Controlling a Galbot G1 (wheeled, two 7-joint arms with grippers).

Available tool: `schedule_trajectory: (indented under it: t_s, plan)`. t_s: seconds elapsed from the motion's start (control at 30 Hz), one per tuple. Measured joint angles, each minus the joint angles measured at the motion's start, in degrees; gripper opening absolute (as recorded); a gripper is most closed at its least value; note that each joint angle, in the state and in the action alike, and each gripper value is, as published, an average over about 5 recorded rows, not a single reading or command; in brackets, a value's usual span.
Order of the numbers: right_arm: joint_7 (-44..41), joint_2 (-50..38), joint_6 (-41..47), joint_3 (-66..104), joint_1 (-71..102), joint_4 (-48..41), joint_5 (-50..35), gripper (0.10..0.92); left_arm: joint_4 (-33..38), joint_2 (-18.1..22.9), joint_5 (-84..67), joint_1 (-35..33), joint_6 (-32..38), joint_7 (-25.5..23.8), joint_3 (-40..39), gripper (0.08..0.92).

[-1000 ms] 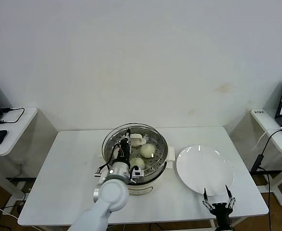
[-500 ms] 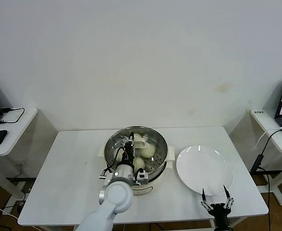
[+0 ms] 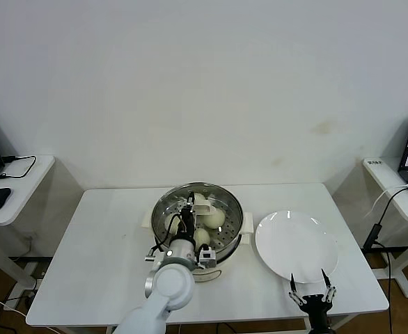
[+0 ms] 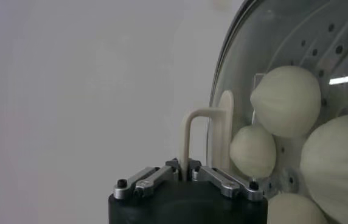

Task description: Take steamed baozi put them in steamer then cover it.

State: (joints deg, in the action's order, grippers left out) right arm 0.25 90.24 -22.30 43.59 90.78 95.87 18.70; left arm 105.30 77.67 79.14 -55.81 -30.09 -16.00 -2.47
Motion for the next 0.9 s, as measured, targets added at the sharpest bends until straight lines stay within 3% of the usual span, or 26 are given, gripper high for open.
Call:
schedule_trajectory:
  t_s: [0.37,0.63,0.73,0.9]
  plan:
    - [-0.09,-0.12,0.02,-0.09,0.4,0.16,0.0,0.823,4.58,-2.2,-2.67,-2.85,0.62,2.12,0.8,0.539]
    - [-0.27,0.02,0.11,-0.12,0.93,0.46,0.03,0.823,12.56,-6.76,-10.43,-8.92,2.4,6.78,3.44,0.749]
    - [-0.55,0.02,-0.12,-0.13,1.27,0.87,-0.19,0.823,16.2,-9.09,-16.61,-12.65,3.39,10.09,5.57,0.812]
    - [-0.9,-0.14,-0.89,-0.36,1.89,1.69,-0.9,0.823,20.59,-11.86,-32.3,-20.28,7.73,17.51,11.57,0.822]
